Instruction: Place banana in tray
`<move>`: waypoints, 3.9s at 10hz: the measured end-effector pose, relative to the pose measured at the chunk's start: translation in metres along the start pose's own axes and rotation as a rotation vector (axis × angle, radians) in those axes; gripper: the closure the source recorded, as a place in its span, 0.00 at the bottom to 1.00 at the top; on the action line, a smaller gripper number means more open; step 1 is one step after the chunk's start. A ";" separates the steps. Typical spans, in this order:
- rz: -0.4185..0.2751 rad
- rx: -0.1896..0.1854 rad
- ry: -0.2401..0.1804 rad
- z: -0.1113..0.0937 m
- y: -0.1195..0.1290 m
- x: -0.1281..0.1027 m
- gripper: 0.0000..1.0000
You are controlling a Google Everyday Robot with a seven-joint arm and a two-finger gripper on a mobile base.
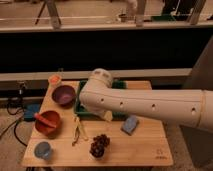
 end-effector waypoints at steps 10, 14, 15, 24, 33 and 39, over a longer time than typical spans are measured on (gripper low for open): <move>0.023 0.466 -0.203 0.069 -0.028 -0.035 0.20; 0.125 0.553 -0.213 0.097 -0.043 -0.030 0.20; 0.143 0.566 -0.220 0.104 -0.048 -0.027 0.20; -0.035 0.744 -0.407 0.135 -0.067 -0.038 0.20; -0.248 0.656 -0.358 0.137 -0.080 -0.063 0.20; -0.268 0.530 -0.379 0.164 -0.076 -0.069 0.38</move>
